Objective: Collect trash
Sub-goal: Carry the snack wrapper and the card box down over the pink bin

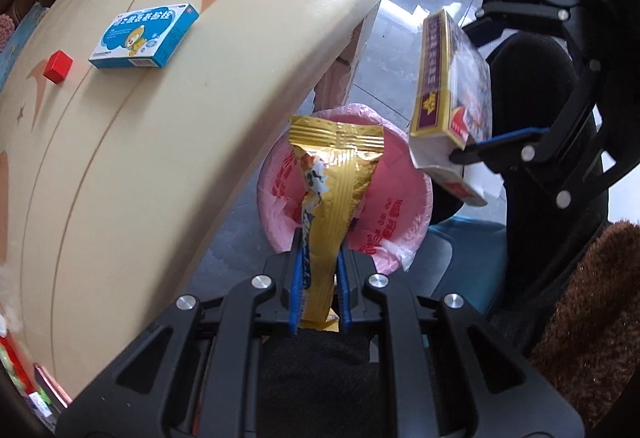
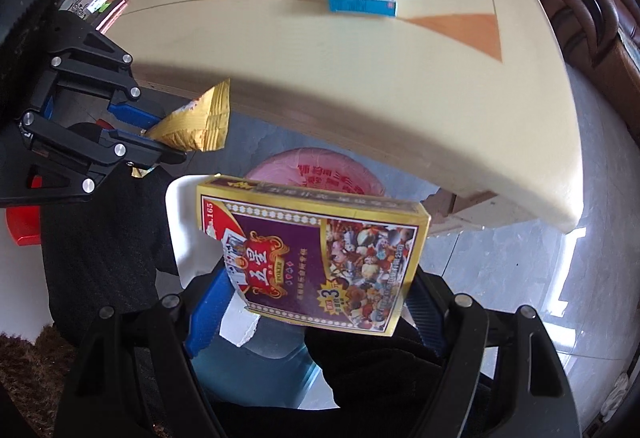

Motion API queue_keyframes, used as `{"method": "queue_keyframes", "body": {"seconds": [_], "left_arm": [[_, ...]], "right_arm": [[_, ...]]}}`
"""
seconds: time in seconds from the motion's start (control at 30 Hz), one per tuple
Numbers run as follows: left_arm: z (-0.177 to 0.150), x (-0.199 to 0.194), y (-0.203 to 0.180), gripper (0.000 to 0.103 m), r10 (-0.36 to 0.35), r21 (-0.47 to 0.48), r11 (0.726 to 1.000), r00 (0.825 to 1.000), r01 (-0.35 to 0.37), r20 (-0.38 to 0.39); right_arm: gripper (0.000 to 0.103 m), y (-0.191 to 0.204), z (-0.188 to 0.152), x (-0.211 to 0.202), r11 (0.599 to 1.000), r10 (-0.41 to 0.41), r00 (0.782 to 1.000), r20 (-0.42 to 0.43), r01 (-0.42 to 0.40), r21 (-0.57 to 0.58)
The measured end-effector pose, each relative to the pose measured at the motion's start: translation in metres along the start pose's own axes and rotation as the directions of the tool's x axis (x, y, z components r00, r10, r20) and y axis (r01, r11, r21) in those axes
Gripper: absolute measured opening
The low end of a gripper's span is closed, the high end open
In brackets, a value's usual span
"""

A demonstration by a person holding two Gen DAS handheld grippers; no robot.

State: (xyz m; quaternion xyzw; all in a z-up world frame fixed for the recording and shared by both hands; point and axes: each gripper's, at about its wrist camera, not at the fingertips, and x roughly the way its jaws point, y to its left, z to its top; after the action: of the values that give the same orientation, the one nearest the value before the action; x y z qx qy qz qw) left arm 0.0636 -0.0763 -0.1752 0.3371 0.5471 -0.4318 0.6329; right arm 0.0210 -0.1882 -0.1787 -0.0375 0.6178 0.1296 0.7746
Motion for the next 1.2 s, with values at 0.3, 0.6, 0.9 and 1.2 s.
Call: {"method": "queue_keyframes", "body": {"seconds": [0.3, 0.6, 0.9, 1.2], "left_arm": [[0.000, 0.037, -0.004, 0.016, -0.029, -0.060, 0.998, 0.999, 0.030, 0.018], [-0.003, 0.068, -0.001, 0.016, -0.059, -0.150, 0.987, 0.998, 0.062, 0.024], [-0.003, 0.097, -0.004, 0.016, -0.067, -0.209, 0.975, 0.997, 0.071, 0.023], [-0.006, 0.134, -0.006, 0.016, -0.057, -0.274, 0.960, 0.998, 0.050, -0.017]], "right_arm": [[0.076, -0.009, -0.012, 0.036, 0.999, -0.009, 0.999, -0.036, 0.011, 0.042], [0.076, -0.014, -0.012, 0.076, 0.998, 0.002, 0.996, -0.093, 0.004, 0.065], [0.076, -0.018, -0.015, 0.102, 0.997, -0.005, 0.991, -0.130, 0.014, 0.071], [0.076, -0.020, -0.015, 0.128, 0.996, 0.000, 0.986, -0.169, 0.014, 0.085]]}}
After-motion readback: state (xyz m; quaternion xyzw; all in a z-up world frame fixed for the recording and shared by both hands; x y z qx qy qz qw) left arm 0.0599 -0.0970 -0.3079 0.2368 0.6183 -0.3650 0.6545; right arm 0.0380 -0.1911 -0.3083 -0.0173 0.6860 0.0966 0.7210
